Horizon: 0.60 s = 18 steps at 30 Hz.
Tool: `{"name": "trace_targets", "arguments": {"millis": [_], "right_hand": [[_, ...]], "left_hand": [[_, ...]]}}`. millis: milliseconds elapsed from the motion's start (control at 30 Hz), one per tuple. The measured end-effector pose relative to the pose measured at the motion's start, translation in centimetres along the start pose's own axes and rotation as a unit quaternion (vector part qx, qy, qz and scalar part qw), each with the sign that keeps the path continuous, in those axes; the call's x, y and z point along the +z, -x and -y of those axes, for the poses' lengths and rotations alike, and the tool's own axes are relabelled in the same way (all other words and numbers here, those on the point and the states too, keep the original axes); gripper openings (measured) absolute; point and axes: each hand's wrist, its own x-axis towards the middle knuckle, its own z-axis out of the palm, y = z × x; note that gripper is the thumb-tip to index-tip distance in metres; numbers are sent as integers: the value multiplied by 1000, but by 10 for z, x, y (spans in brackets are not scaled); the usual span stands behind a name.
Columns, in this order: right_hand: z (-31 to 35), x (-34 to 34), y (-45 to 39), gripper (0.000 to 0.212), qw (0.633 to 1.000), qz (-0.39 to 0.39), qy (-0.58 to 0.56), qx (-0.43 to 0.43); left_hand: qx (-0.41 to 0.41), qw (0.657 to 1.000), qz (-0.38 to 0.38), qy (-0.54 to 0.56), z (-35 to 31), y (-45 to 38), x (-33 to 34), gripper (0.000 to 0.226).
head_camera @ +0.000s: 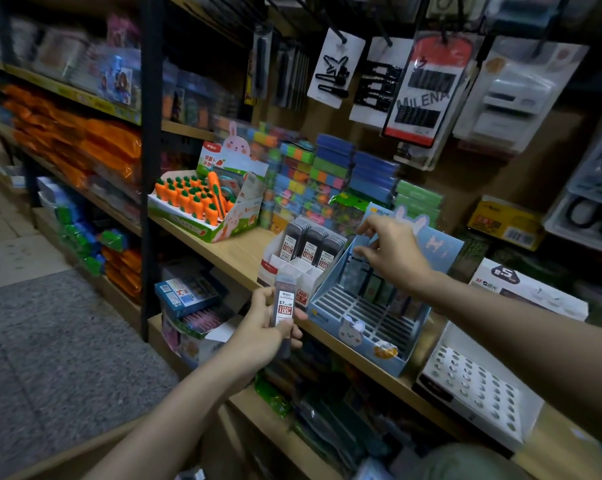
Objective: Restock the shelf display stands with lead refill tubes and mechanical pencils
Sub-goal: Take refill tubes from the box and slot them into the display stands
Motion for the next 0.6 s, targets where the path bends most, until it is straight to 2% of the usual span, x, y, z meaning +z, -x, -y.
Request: {"name": "trace_targets", "arguments": {"millis": [400,600], "right_hand": [[0,13,-10,23,999,-22,-3,37],[-3,29,-1,24,998,-36,11,58]], "left_hand": [[-17,998,-6,52,5,-5,3,30],[-8,997,-24,79,-1,-2,5,34]]}}
